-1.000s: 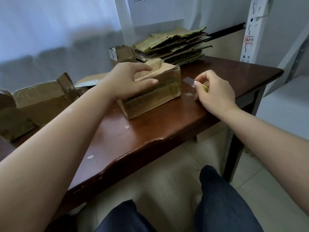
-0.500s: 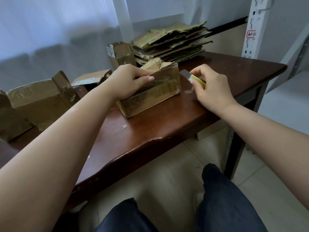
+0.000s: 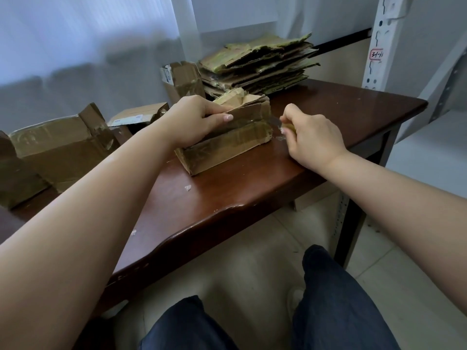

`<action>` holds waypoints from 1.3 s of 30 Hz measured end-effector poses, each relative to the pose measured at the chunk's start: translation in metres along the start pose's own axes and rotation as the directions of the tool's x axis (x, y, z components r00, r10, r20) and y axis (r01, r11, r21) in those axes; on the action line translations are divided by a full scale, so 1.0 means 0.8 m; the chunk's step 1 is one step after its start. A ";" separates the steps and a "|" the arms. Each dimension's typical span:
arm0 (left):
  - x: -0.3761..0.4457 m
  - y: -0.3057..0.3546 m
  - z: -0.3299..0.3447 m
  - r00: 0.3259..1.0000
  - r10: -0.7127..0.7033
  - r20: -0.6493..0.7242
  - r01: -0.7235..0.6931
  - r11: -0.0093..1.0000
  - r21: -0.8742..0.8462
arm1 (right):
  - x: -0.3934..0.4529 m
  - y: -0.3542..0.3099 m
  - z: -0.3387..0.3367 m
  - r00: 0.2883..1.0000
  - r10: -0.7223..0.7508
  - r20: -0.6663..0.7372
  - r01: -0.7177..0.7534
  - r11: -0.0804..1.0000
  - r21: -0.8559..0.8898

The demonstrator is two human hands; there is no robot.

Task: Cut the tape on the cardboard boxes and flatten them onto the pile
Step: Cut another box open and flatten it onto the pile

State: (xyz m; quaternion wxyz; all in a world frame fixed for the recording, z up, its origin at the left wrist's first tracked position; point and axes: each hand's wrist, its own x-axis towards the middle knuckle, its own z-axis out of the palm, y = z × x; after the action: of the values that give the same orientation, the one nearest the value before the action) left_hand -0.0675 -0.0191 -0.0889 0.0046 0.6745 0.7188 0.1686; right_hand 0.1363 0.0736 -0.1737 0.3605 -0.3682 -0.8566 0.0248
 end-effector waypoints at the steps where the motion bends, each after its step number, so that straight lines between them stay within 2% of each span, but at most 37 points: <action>1: 0.000 -0.001 -0.001 1.000 -0.007 0.009 0.007 1.000 0.003 | -0.001 -0.001 -0.002 1.000 0.004 0.016 -0.004 1.000 -0.031; 5: -0.003 0.002 -0.003 1.000 -0.024 0.000 0.024 1.000 0.011 | 0.000 -0.006 -0.008 0.995 0.056 0.084 -0.044 0.991 -0.129; 9: 0.011 0.016 0.004 0.997 -0.077 -0.020 0.078 0.993 0.093 | -0.006 -0.011 -0.011 0.984 0.172 0.037 -0.172 0.985 -0.006; 11: 0.020 0.030 0.007 0.991 -0.131 -0.030 0.133 0.987 0.085 | -0.013 -0.016 -0.011 0.982 0.187 -0.001 -0.186 0.979 0.081; 13: 0.026 0.039 0.003 0.988 -0.150 -0.046 0.144 0.983 -0.110 | -0.020 -0.020 -0.012 0.987 0.159 -0.006 -0.157 0.979 0.132; 15: 0.019 0.037 -0.008 0.987 -0.133 -0.094 0.092 0.933 -0.347 | -0.025 -0.023 -0.012 0.993 0.120 -0.002 -0.119 0.981 0.153; 17: 0.003 0.024 -0.022 0.984 -0.069 -0.164 -0.006 0.907 -0.421 | -0.029 -0.024 -0.012 0.997 0.075 -0.003 -0.073 0.980 0.185; 20: -0.032 -0.003 -0.030 0.998 0.006 -0.057 -0.031 0.890 -0.455 | -0.032 -0.030 -0.010 1.000 0.008 -0.020 -0.003 0.969 0.246; 22: -0.049 -0.024 -0.029 0.999 0.035 0.042 -0.013 0.897 -0.442 | -0.033 -0.035 -0.008 0.999 -0.022 -0.035 0.031 0.961 0.273; 24: -0.055 -0.043 -0.020 0.994 0.077 0.074 -0.045 0.933 -0.357 | -0.034 -0.039 -0.006 0.998 -0.043 -0.048 0.055 0.955 0.291; 26: -0.053 -0.051 -0.005 0.995 0.096 0.019 -0.085 0.948 -0.307 | -0.036 -0.042 -0.005 0.996 -0.067 -0.054 0.081 0.949 0.304; 29: -0.046 -0.042 0.015 0.990 0.070 -0.123 -0.106 0.943 -0.315 | -0.037 -0.048 -0.003 0.996 -0.077 -0.041 0.086 0.947 0.310; 32: -0.039 -0.029 0.031 0.977 0.040 -0.208 -0.106 0.942 -0.319 | -0.038 -0.054 -0.001 0.997 -0.069 -0.042 0.079 0.945 0.319; 39: -0.031 -0.017 0.041 0.970 0.015 -0.241 -0.096 0.940 -0.328 | -0.036 -0.063 0.011 0.995 -0.050 -0.083 0.072 0.955 0.287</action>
State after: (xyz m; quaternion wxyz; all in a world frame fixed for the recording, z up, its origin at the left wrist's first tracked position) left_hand -0.0711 -0.0357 -0.1287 0.0299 0.6593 0.6552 0.3677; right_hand 0.1137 0.0201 -0.1821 0.4431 -0.2854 -0.8406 0.1251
